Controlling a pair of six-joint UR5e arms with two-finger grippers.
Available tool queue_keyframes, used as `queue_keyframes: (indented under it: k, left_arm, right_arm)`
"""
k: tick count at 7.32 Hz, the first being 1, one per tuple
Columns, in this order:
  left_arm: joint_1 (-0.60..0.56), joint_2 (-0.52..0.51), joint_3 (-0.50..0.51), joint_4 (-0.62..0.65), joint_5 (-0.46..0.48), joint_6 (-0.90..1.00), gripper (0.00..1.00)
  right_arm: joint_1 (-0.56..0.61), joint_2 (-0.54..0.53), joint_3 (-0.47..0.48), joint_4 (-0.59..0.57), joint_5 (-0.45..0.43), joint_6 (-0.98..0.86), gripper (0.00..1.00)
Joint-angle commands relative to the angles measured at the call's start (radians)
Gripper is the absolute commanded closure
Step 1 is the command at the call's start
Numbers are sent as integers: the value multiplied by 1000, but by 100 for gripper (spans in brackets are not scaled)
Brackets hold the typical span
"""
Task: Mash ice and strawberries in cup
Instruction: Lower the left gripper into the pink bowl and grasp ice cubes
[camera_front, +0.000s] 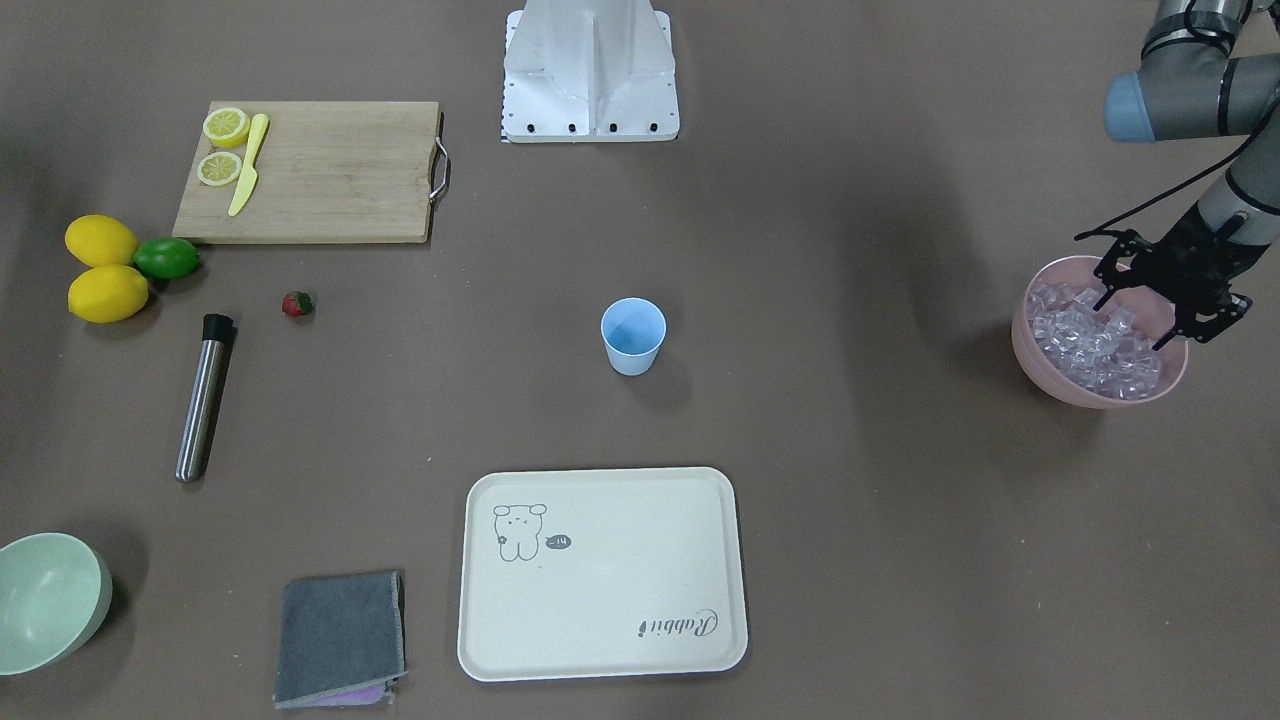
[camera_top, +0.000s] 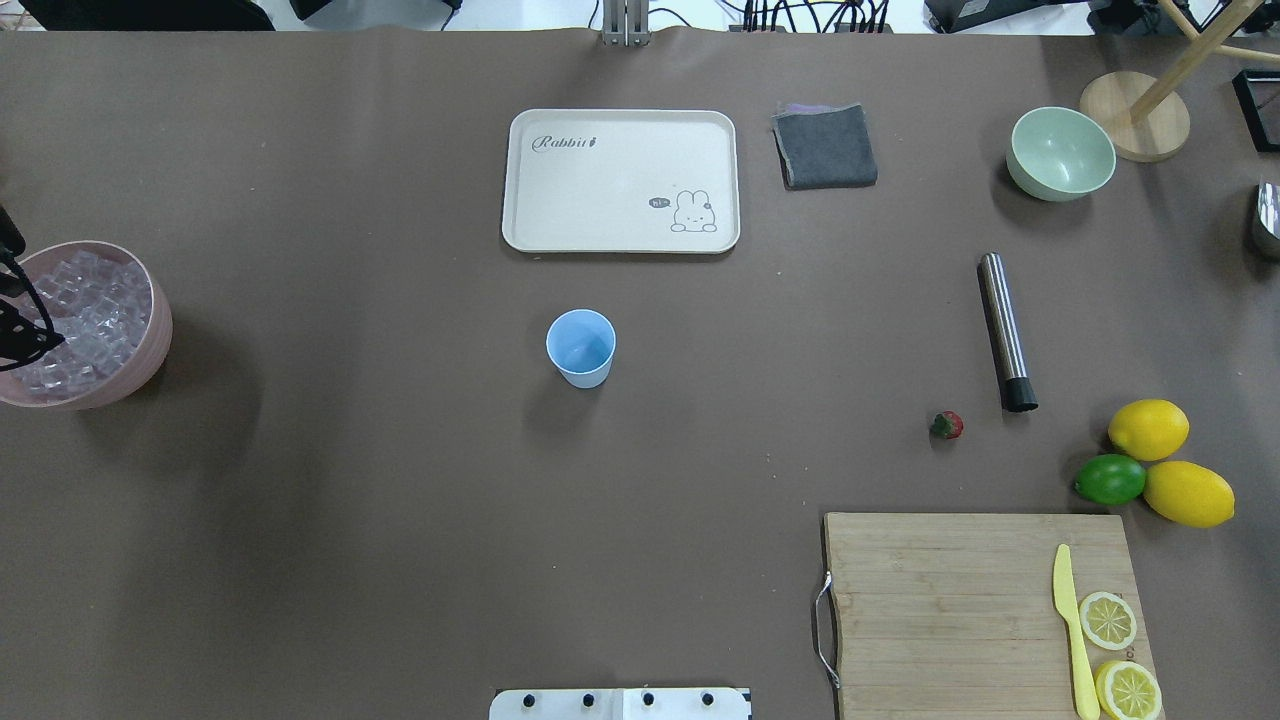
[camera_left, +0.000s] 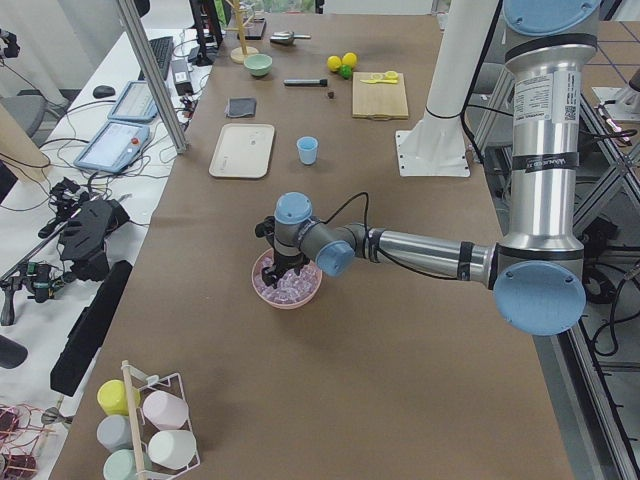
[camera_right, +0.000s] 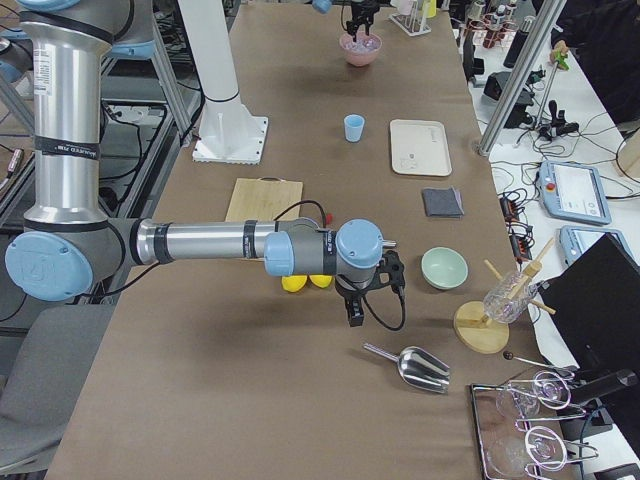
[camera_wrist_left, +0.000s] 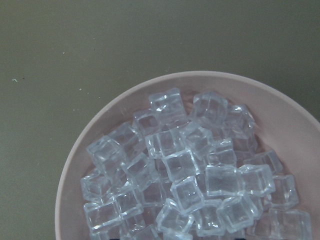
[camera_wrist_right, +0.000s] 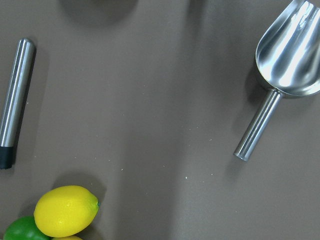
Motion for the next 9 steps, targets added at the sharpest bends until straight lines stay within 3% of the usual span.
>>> queue_keyframes:
  k: [1,3,6,9]
  left_arm:
    - [2,-4,23,-1,0,-2,20]
    - [3,-4,30,-1,-1,-3,30]
    - [4,-4,29,1,-4,-11,60]
    - [4,-4,23,2,-12,-13,100]
  right_arm:
    - [-6,0,2,0,1,1,0]
    - [-11,0,2,0,1,3,0]
    - [-13,0,3,0,1,3,0]
    - [-19,2,2,0,2,4,0]
